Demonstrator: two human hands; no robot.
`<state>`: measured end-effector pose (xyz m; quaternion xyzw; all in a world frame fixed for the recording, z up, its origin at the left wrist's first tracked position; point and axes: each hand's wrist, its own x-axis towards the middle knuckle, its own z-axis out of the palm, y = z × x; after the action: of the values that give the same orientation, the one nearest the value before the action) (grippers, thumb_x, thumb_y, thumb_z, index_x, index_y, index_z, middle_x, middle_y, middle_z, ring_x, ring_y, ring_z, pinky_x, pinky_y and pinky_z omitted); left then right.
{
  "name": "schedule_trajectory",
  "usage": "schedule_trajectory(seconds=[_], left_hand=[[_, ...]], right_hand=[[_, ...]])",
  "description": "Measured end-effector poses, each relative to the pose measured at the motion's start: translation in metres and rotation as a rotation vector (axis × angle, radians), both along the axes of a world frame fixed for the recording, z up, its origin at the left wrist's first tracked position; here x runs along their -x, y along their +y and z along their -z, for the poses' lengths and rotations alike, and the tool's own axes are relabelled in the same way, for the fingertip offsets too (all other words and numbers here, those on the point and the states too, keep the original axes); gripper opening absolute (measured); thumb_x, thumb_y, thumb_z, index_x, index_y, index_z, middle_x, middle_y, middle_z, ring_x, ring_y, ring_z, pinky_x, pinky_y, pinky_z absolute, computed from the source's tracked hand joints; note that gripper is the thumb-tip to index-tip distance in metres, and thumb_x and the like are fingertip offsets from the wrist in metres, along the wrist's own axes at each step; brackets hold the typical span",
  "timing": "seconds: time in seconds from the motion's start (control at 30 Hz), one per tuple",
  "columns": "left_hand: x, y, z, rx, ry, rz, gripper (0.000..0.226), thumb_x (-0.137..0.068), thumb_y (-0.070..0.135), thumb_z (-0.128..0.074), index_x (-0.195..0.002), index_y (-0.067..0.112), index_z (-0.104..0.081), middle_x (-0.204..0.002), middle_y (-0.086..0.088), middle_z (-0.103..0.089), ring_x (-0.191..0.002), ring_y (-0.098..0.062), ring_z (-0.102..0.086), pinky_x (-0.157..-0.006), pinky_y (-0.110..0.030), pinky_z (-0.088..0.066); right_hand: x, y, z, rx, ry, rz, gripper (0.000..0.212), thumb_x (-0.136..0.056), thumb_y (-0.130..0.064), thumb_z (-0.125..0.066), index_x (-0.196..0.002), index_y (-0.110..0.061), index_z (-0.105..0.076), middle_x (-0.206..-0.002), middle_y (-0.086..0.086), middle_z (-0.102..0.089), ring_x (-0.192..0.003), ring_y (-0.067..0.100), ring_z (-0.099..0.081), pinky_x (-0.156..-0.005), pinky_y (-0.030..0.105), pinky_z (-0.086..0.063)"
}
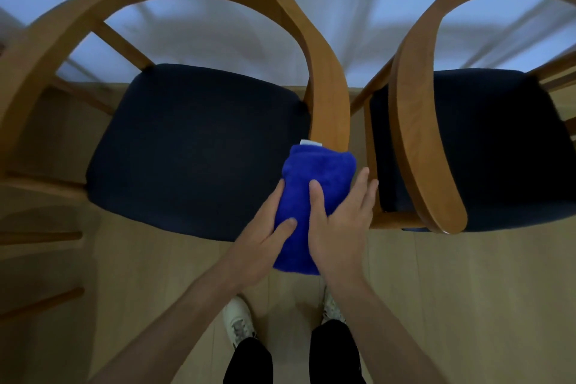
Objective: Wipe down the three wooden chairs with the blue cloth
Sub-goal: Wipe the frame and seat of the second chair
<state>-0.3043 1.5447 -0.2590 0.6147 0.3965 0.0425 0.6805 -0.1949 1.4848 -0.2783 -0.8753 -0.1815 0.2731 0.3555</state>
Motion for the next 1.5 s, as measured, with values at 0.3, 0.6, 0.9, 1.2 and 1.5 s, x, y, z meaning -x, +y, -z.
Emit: schedule_trajectory(seconds=[0.3,0.6,0.9,1.2,1.5], left_hand=[[0.031,0.015,0.022,-0.062,0.218,-0.232,0.054,-0.092,0.006,-0.043,-0.141,0.029,-0.04,-0.144,0.01,-0.043,-0.131,0.001,-0.037,-0.113,-0.032,-0.031],[0.014,0.042,0.006,-0.347,0.225,-0.079,0.055,-0.091,0.01,-0.054,-0.141,0.023,-0.038,-0.134,0.011,-0.05,-0.124,0.0,-0.044,-0.104,-0.023,-0.037],[0.014,0.035,0.025,-0.211,0.289,-0.183,0.037,-0.095,0.007,-0.045,-0.129,0.022,-0.048,-0.119,0.009,-0.058,-0.108,0.001,-0.053,-0.081,-0.013,-0.04],[0.004,0.029,0.014,-0.263,0.231,-0.173,0.037,-0.094,0.006,-0.048,-0.127,0.022,-0.05,-0.117,0.011,-0.058,-0.104,0.007,-0.051,-0.078,-0.005,-0.038],[-0.002,0.036,0.01,-0.182,0.243,-0.275,0.029,-0.096,0.016,-0.046,-0.123,0.025,-0.052,-0.113,0.013,-0.06,-0.104,0.0,-0.054,-0.087,-0.02,-0.043]], right_hand=[[-0.037,0.054,0.001,0.186,-0.305,-0.188,0.092,-0.08,-0.067,-0.058,-0.151,-0.04,-0.007,-0.161,0.01,-0.001,-0.139,0.036,-0.024,-0.106,0.053,-0.038],[-0.055,0.073,0.007,0.212,-0.543,-0.283,0.093,-0.08,-0.071,-0.049,-0.154,-0.033,-0.007,-0.16,0.015,-0.01,-0.135,0.039,-0.029,-0.101,0.053,-0.041],[0.031,0.004,0.0,0.221,-0.42,-0.22,0.105,-0.074,-0.069,-0.057,-0.156,-0.031,-0.003,-0.161,0.014,-0.002,-0.136,0.035,-0.027,-0.1,0.043,-0.04],[-0.098,0.115,0.008,0.305,-0.478,-0.297,0.097,-0.076,-0.072,-0.055,-0.152,-0.034,-0.009,-0.156,0.014,-0.017,-0.131,0.038,-0.035,-0.101,0.05,-0.041],[0.041,-0.011,0.004,0.145,-0.429,-0.209,0.102,-0.074,-0.067,-0.058,-0.156,-0.03,-0.009,-0.161,0.014,-0.007,-0.134,0.032,-0.03,-0.101,0.04,-0.036]])
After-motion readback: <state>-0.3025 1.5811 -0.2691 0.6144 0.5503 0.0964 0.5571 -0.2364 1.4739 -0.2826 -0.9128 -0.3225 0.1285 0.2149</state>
